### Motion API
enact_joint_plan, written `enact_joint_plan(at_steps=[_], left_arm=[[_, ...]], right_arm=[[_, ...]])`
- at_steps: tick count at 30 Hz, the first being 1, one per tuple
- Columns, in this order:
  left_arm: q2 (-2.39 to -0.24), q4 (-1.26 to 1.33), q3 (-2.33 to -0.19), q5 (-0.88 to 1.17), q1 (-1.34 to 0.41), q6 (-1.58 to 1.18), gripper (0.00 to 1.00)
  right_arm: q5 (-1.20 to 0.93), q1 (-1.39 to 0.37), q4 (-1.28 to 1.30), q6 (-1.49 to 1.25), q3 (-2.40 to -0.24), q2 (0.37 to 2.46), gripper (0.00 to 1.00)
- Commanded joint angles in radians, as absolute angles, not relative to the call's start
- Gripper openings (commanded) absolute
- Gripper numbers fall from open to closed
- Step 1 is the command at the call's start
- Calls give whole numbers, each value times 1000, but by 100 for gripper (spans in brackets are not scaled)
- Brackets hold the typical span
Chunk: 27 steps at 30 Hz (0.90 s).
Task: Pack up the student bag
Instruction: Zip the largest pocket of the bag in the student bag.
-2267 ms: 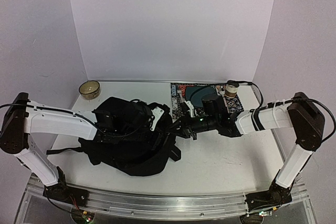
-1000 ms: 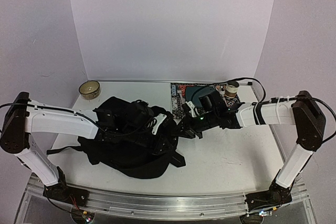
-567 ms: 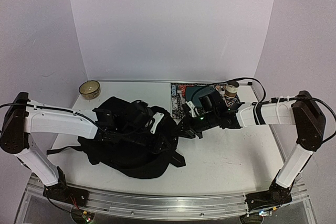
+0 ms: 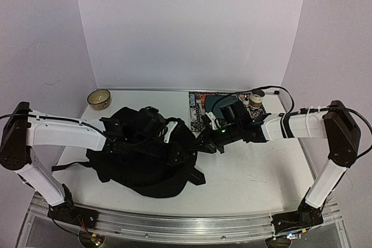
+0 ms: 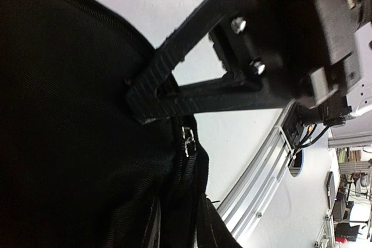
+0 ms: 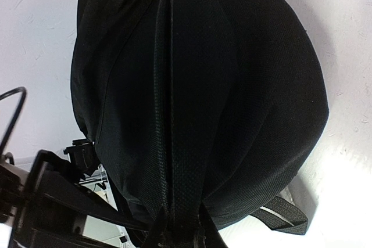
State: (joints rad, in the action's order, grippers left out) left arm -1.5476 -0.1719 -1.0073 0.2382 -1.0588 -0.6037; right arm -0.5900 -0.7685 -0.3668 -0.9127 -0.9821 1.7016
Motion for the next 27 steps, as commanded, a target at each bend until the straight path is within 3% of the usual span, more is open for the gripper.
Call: enact_joint_plan(at_steps=[1,11,17,23,27], left_arm=[[-1588,-128,-1032,296,-1073,-613,25],[-1658,-117,-1081,302,-1087,-611,26],[-1672,-107,-1107,295,-1088,-607,21],[-1653,-103,-1102,285,-1088,-610,0],[-1607,-103,-1061,289,-1088,-628,0]], right_arm=[[-604,-764,-385,-904,-1027,1662,11],[-608,-764,-389,-906,-1032,1671,12],[-607,-764,-392,-905,-1029,1674,11],[-591,-764,-389,-892,-1025,1673,11],[-576,-751,-381,-876,-1024,1667,9]])
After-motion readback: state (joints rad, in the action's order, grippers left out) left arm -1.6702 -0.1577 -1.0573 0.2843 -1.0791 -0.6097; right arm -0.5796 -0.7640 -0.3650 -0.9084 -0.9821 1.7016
